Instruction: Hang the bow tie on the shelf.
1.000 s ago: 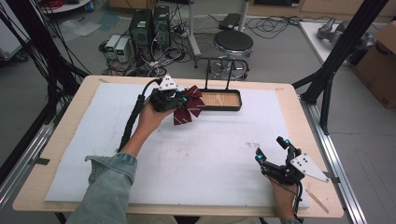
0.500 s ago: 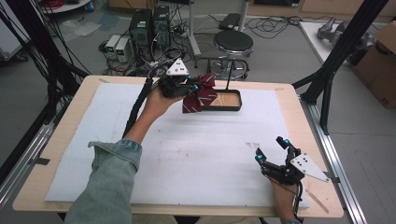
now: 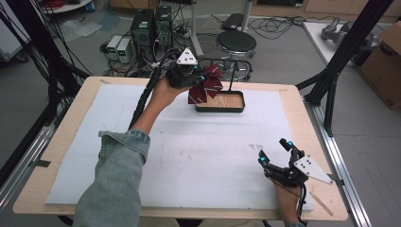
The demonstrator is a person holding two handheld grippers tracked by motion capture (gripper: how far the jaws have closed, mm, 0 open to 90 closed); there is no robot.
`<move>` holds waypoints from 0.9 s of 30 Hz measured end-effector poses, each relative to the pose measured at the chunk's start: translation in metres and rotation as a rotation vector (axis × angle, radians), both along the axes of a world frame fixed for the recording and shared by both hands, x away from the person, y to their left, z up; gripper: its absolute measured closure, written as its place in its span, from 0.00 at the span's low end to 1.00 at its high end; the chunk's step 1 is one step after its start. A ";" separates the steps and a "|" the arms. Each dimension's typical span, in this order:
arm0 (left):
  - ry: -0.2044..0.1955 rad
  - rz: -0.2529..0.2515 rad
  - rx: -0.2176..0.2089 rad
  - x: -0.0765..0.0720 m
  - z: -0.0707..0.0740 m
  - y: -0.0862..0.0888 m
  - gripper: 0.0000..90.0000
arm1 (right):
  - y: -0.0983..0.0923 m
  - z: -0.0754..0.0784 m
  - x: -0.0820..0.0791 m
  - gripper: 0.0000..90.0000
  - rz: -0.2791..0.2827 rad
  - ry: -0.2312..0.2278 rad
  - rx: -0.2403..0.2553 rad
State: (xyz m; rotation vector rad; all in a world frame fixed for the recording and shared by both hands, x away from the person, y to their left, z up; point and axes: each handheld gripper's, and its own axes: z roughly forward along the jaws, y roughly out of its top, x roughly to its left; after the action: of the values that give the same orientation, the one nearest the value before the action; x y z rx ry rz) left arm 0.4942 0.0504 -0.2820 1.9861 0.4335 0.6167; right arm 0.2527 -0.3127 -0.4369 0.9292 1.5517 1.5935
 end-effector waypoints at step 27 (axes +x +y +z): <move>0.052 0.145 0.073 0.026 -0.014 0.020 0.82 | 0.000 0.000 0.000 0.13 0.006 0.007 -0.002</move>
State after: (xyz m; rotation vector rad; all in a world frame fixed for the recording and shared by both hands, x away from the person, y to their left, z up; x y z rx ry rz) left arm 0.5203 0.0706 -0.2963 2.0561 0.5981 0.6808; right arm 0.2527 -0.3122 -0.4371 0.9310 1.5615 1.5945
